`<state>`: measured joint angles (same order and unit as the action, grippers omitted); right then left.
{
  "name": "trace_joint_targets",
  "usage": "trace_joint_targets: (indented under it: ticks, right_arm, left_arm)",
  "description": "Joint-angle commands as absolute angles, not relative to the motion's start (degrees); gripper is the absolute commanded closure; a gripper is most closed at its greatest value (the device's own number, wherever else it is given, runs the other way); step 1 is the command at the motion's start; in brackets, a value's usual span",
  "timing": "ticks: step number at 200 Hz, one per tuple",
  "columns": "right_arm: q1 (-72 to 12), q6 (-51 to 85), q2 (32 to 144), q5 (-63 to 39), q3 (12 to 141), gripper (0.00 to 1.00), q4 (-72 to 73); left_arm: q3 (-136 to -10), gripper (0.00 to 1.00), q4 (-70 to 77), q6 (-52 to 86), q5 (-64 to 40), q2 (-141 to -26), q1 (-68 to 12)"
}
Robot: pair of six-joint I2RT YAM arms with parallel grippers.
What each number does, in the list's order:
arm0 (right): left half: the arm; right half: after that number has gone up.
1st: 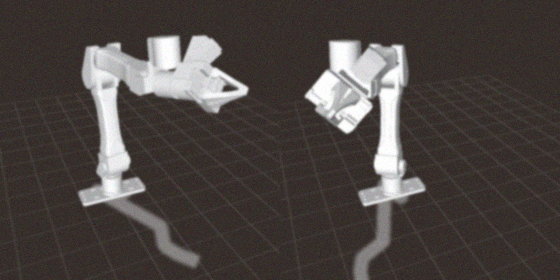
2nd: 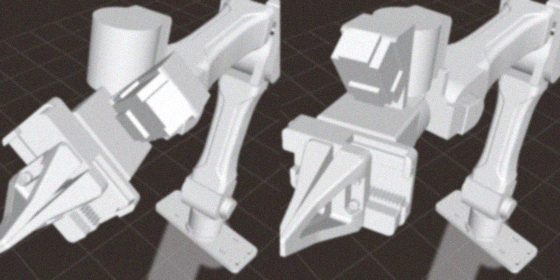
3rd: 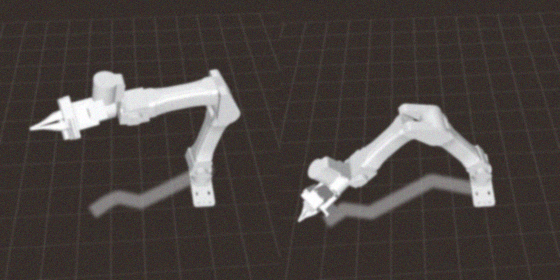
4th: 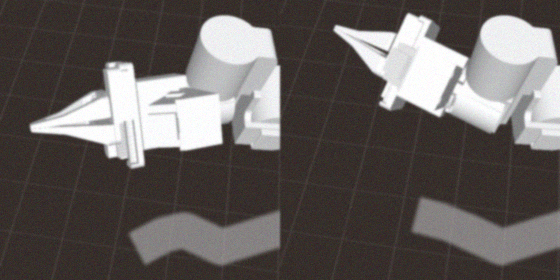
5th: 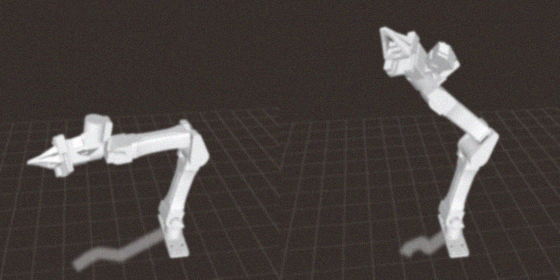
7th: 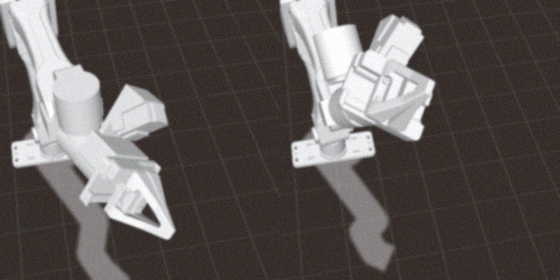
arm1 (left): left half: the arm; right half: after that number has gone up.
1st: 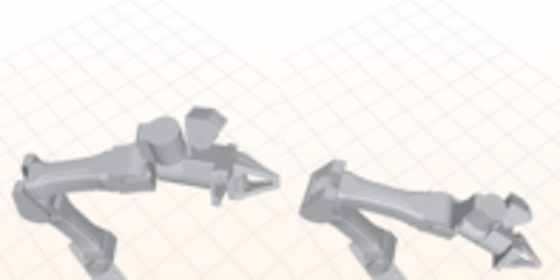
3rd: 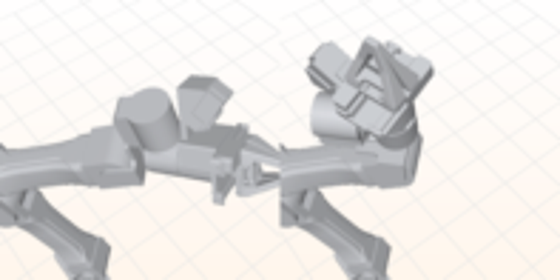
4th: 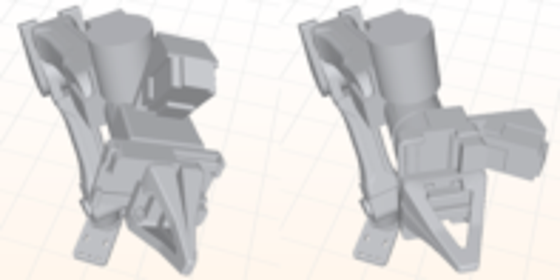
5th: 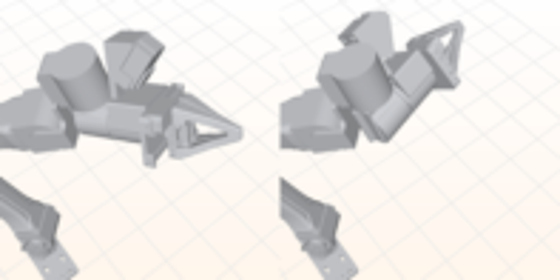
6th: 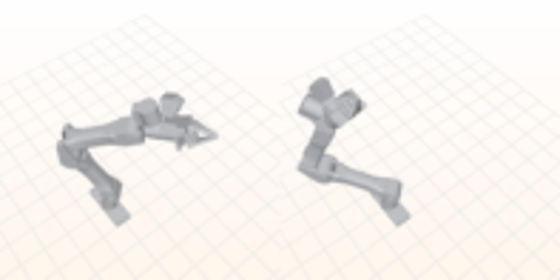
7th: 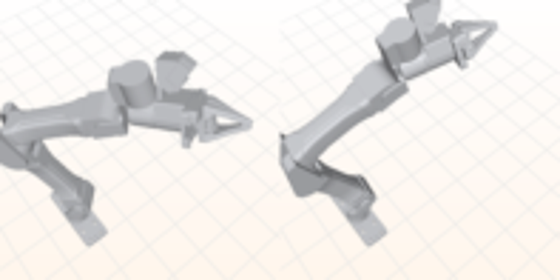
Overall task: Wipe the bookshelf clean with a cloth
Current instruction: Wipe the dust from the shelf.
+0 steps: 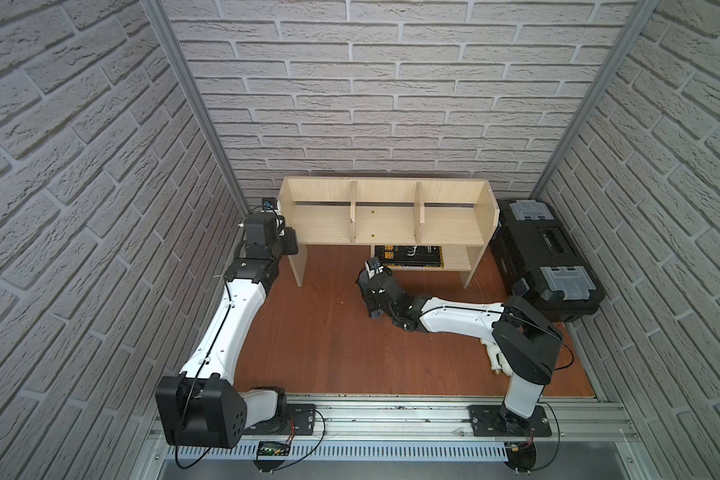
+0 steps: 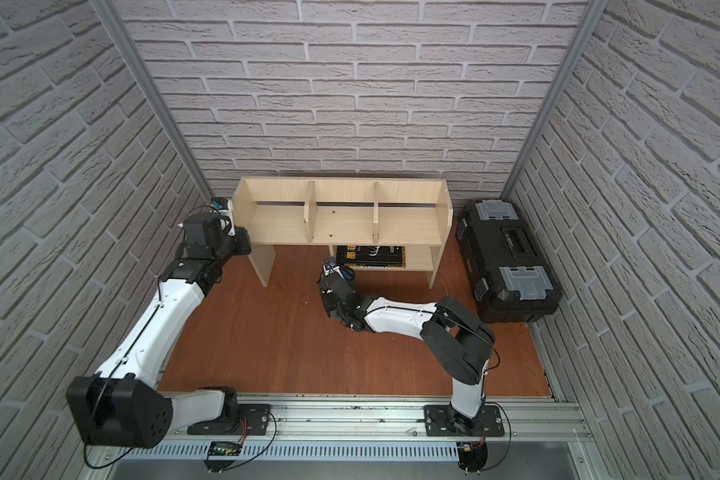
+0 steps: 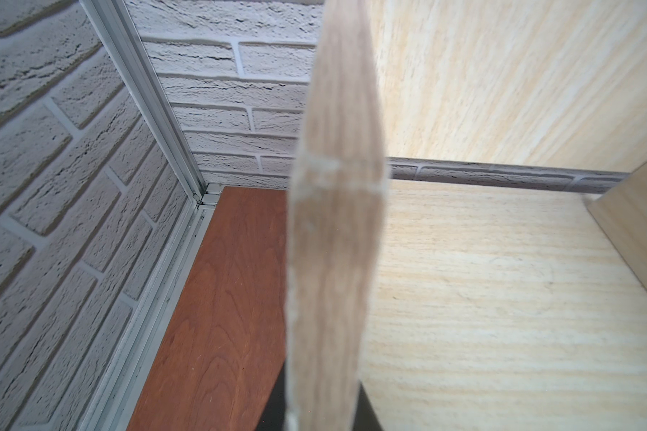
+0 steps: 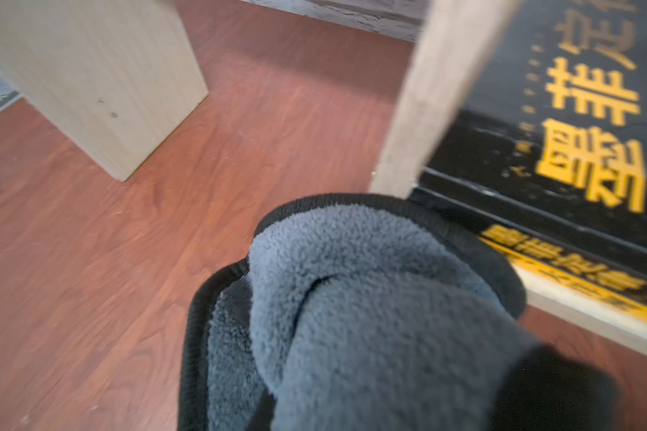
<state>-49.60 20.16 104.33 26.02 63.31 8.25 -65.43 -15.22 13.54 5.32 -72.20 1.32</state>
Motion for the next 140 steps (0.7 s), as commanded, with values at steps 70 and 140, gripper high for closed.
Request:
trace_joint_targets:
  ticks: [70, 140]
  right_arm:
    - [-37.97, 24.63, 83.64, 32.98, 38.57, 0.97, 18.97]
    - [-24.52, 19.24, 63.57, 33.57, 38.11, 0.97, 1.93]
  left_arm:
    - [-63.90, 1.00, -12.84, 13.03, 5.83, -71.20, 0.84]
    - [-63.72, 1.00, -12.67, 12.57, 5.62, -71.12, 0.75]
